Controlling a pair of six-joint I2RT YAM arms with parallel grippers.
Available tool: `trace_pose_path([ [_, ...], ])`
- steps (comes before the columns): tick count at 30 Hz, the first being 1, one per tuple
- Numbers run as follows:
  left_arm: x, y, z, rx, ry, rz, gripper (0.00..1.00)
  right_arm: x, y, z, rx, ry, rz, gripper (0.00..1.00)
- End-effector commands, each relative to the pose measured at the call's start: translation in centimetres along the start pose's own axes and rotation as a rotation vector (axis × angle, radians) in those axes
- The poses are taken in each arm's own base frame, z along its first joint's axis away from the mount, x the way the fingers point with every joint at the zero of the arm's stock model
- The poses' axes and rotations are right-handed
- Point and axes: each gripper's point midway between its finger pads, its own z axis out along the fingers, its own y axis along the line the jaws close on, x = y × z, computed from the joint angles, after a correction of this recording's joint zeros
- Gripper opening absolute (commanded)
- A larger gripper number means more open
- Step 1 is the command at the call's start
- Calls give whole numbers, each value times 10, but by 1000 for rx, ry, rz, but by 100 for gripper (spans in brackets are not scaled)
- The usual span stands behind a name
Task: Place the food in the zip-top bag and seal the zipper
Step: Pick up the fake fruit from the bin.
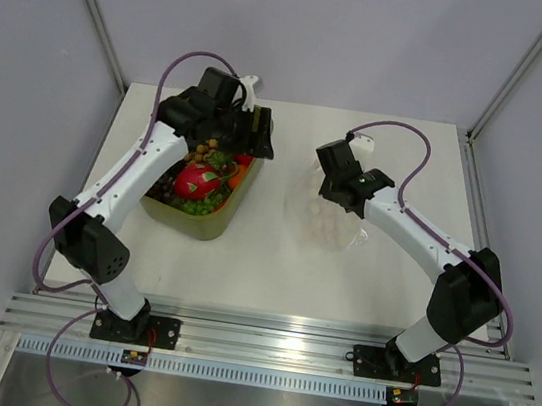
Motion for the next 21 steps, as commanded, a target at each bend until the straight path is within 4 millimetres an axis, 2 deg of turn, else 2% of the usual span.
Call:
trace_pose_path([
  [1, -17, 41, -13, -108, -65, -61, 74, -13, 0, -10, -25, -42, 21, 0],
  [3, -26, 71, -10, -185, -90, -110, 71, -14, -2, -13, -28, -47, 18, 0],
  [5, -36, 92, -4, -253, -121, -140, 73, -14, -3, -16, -31, -48, 18, 0],
  [6, -36, 109, 9, -285, -101, -174, 76, -13, -4, -17, -32, -45, 16, 0],
  [8, -52, 119, 14, -288, -125, -193, 78, -14, -4, -20, -42, -47, 17, 0],
  [9, -50, 129, 32, -299, -98, -203, 81, -13, -4, -21, -45, -43, 14, 0],
  [10, -65, 131, 30, -310, -128, -199, 82, -14, -4, -23, -49, -46, 16, 0],
  [12, -74, 141, 41, -330, -129, -204, 87, -12, -4, -24, -54, -38, 14, 0],
  [13, -71, 151, 56, -345, -95, -207, 89, -12, -5, -26, -57, -36, 16, 0],
  [14, -85, 150, 55, -344, -125, -198, 90, -12, -5, -26, -56, -35, 17, 0],
  [15, -90, 153, 58, -350, -129, -193, 90, -11, -6, -26, -54, -33, 15, 0],
  [16, -87, 164, 69, -381, -110, -192, 91, -11, -6, -27, -57, -32, 15, 0],
  [17, -95, 164, 68, -381, -129, -184, 91, -10, -6, -26, -54, -31, 15, 0],
  [18, -95, 170, 72, -390, -123, -188, 91, -10, -6, -27, -55, -28, 14, 0],
  [21, -86, 184, 87, -415, -84, -194, 89, -10, -6, -26, -52, -27, 13, 0],
])
